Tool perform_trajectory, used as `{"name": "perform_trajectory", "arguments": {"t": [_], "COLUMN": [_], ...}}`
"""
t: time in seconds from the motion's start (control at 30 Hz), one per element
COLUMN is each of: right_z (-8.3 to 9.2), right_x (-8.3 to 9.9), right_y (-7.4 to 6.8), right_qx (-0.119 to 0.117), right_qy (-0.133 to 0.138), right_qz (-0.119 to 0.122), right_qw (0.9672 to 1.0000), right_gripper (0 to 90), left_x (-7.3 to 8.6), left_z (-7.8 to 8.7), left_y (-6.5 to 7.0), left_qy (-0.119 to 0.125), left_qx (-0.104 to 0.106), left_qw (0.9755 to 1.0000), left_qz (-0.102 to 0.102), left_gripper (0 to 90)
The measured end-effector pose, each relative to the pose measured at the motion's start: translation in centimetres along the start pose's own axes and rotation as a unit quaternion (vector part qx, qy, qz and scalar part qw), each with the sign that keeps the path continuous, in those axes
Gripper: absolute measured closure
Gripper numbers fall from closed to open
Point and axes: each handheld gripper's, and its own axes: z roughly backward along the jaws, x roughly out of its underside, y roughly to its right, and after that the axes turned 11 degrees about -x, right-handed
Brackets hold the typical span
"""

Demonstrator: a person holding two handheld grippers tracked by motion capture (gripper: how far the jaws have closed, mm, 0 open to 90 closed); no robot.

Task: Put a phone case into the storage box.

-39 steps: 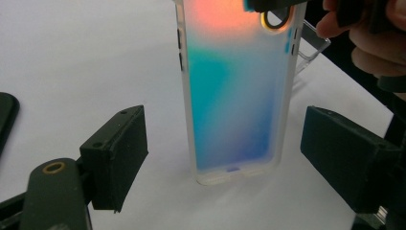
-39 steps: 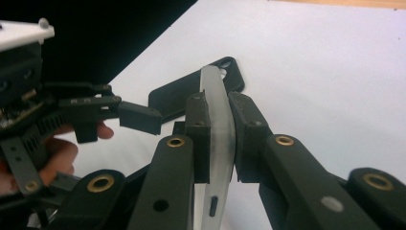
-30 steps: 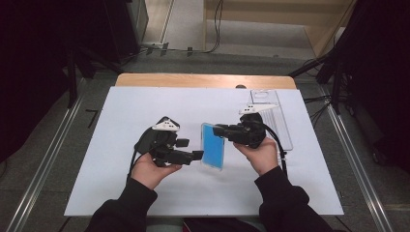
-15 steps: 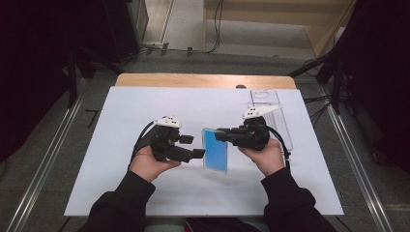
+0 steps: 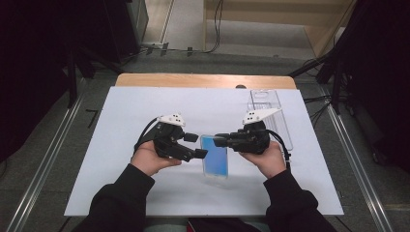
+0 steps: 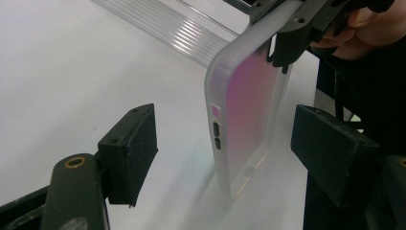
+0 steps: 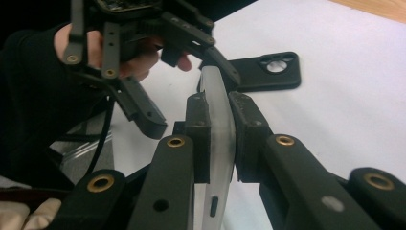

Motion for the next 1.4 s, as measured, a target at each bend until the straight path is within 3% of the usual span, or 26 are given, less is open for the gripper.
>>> {"name": "perform_trajectory", "arguments": {"t": [0.13,0.43,0.5,0.53,0.77,0.9,1.0,1.13,1.23,1.4], "right_z": [-0.1,-0.4,-0.5,-0.6,-0.9,-0.9,-0.8,-0.8,-0.5,-0.1], "right_x": [0.0,0.1,0.1,0.1,0.1,0.1,0.1,0.0,-0.1,-0.2], "right_y": [-0.1,-0.2,-0.3,-0.3,-0.3,-0.2,-0.3,-0.3,-0.4,-0.6], "right_qx": [-0.017,-0.043,-0.059,-0.063,-0.087,-0.099,-0.105,-0.109,-0.093,-0.070], "right_qy": [0.001,-0.003,-0.004,-0.006,-0.012,-0.010,-0.006,-0.007,0.000,0.006], "right_qz": [0.006,0.020,0.021,0.024,0.021,0.024,0.024,0.027,0.030,0.026], "right_qw": [0.9998,0.9989,0.9980,0.9977,0.9959,0.9947,0.9942,0.9937,0.9952,0.9972], "right_gripper": [77.1,77.1,77.1,77.1,77.1,77.0,76.6,70.7,62.6,52.8], "left_x": [0.0,0.1,0.2,0.2,0.2,0.1,0.0,0.0,-0.1,0.0], "left_z": [0.0,0.0,0.0,-0.2,0.1,0.3,0.4,0.5,0.7,1.1], "left_y": [-0.1,-0.1,0.0,-0.1,-0.2,-0.1,-0.2,-0.1,-0.2,-0.9], "left_qy": [0.000,-0.001,-0.003,-0.018,-0.006,-0.009,-0.009,-0.011,-0.009,-0.010], "left_qx": [0.015,0.038,0.047,0.068,0.103,0.112,0.124,0.116,0.107,0.082], "left_qw": [0.9999,0.9991,0.9986,0.9973,0.9941,0.9930,0.9919,0.9927,0.9939,0.9966], "left_qz": [-0.006,-0.017,-0.022,-0.020,-0.032,-0.036,-0.026,-0.031,-0.026,-0.003], "left_gripper": [27.9,47.3,52.6,55.1,78.3,81.2,81.5,81.6,81.5,81.4]}}
